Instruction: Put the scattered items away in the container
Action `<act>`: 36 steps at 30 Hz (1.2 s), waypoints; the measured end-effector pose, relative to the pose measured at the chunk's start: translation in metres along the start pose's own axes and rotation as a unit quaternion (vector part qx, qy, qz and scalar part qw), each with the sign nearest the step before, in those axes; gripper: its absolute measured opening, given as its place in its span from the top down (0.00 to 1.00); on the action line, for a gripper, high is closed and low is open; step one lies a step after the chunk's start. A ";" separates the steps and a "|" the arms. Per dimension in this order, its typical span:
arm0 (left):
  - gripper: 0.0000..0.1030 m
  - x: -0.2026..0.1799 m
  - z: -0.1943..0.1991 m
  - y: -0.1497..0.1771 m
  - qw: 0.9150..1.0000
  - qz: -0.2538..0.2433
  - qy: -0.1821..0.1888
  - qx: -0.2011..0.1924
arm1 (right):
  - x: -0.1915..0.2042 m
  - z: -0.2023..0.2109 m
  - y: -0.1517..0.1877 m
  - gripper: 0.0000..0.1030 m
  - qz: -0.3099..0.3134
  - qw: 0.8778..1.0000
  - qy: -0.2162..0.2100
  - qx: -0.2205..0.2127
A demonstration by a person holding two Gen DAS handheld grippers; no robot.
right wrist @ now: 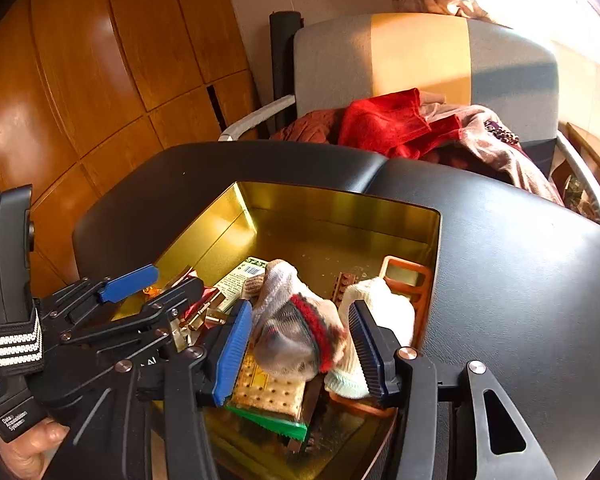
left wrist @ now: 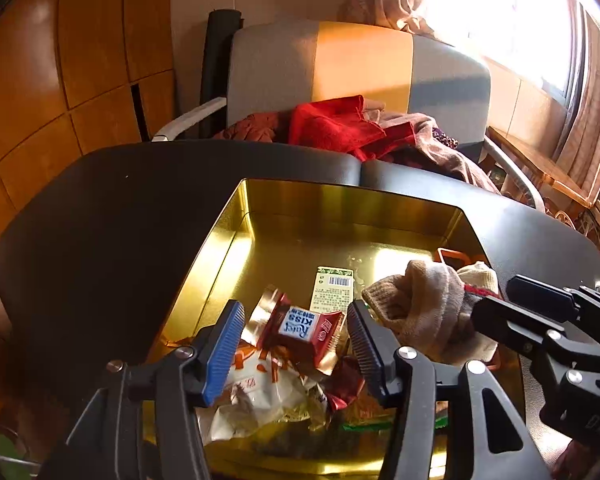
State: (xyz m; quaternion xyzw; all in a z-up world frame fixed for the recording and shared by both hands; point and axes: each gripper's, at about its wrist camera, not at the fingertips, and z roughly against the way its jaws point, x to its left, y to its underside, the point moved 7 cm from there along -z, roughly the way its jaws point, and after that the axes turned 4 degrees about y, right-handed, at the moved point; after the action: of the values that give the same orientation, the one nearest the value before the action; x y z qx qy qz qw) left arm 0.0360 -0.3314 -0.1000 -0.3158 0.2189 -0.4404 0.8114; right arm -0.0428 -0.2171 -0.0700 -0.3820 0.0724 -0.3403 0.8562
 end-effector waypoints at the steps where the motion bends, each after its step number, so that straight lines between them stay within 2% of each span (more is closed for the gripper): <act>1: 0.46 0.001 0.003 0.002 1.000 0.002 -0.002 0.000 | -0.001 0.004 0.003 0.47 -0.002 1.000 0.006 -0.003; 3: 0.46 0.003 0.008 0.005 1.000 0.005 -0.013 -0.001 | -0.002 0.011 0.008 0.45 -0.008 1.000 0.022 -0.010; 5: 0.46 0.005 0.015 0.011 1.000 0.009 -0.024 -0.003 | -0.004 0.019 0.014 0.36 -0.013 0.999 0.038 -0.017; 9: 0.45 0.004 0.032 0.028 0.999 0.008 -0.038 -0.002 | -0.007 0.030 0.030 0.27 -0.030 0.997 0.070 -0.020; 13: 0.45 0.008 0.046 0.042 0.997 0.009 -0.081 0.004 | -0.010 0.036 0.045 0.24 -0.045 0.994 0.102 -0.012; 15: 0.45 0.011 0.053 0.046 0.996 0.013 -0.092 0.009 | -0.013 0.039 0.050 0.18 -0.047 0.992 0.116 -0.010; 19: 0.45 0.017 0.068 0.048 0.994 0.023 -0.108 0.006 | -0.013 0.043 0.048 0.16 -0.045 0.992 0.121 -0.013; 25: 0.46 0.022 0.075 0.042 0.993 0.062 -0.102 0.008 | -0.004 0.044 0.040 0.09 -0.044 0.990 0.133 -0.011; 31: 0.46 0.018 0.072 0.042 0.989 0.017 -0.149 0.018 | 0.006 0.046 0.040 0.06 -0.035 0.989 0.146 -0.013; 35: 0.48 0.016 0.071 0.044 0.990 0.016 -0.138 0.025 | 0.010 0.045 0.041 0.05 -0.029 0.989 0.143 -0.010; 36: 0.54 0.016 0.071 0.044 0.990 0.016 -0.135 0.025 | 0.011 0.045 0.041 0.05 -0.028 0.989 0.144 -0.010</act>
State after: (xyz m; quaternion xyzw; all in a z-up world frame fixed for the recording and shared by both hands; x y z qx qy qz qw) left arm 0.1141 -0.3043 -0.0820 -0.3485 0.1011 -0.3857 0.8483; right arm 0.0045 -0.1770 -0.0658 -0.3400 0.1874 -0.4147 0.8230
